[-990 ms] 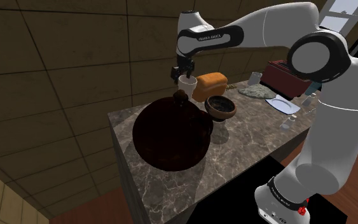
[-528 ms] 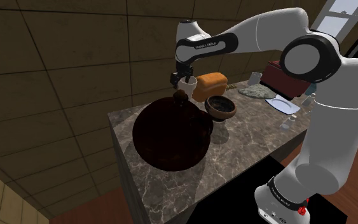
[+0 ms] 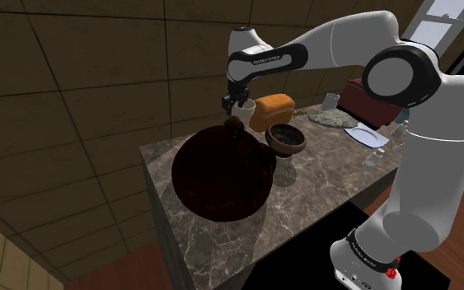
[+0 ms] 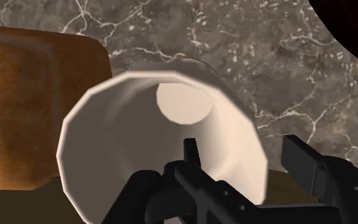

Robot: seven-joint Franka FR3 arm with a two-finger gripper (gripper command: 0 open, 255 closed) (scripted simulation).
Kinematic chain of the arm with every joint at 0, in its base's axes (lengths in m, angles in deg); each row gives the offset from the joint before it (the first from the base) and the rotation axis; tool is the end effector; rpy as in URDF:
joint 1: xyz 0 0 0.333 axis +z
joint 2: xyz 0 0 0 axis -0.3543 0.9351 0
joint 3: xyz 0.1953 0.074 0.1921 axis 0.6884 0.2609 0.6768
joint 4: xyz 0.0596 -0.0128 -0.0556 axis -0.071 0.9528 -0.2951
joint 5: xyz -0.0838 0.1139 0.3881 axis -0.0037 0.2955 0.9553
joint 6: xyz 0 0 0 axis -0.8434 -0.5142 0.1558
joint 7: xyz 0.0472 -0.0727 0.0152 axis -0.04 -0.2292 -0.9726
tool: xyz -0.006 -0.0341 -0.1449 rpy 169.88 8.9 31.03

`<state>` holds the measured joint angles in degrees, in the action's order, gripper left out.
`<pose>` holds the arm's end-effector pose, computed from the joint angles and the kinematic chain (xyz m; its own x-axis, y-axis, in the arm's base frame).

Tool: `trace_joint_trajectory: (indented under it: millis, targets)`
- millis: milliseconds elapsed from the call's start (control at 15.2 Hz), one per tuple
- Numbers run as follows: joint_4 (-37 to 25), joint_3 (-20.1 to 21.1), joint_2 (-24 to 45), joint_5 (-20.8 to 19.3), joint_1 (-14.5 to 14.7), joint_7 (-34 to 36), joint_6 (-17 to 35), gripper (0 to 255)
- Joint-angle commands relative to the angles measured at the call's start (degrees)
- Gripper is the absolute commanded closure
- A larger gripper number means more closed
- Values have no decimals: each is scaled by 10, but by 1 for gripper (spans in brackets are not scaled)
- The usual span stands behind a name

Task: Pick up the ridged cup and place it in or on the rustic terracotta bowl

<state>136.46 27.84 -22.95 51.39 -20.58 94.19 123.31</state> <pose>0.6826 0.0331 0.3015 0.9965 0.0755 0.0347 0.0706 -0.9896 0.1253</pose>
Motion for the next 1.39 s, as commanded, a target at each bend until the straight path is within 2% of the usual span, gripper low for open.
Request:
trace_joint_trajectory:
  millis: [0, 528, 1320]
  targets:
    - [0, 0, 0, 0, 0, 0, 0, 255]
    - [0, 0, 0, 0, 0, 0, 0, 255]
    - [-58, 2, -24, 7, 0, -12, -81, 255]
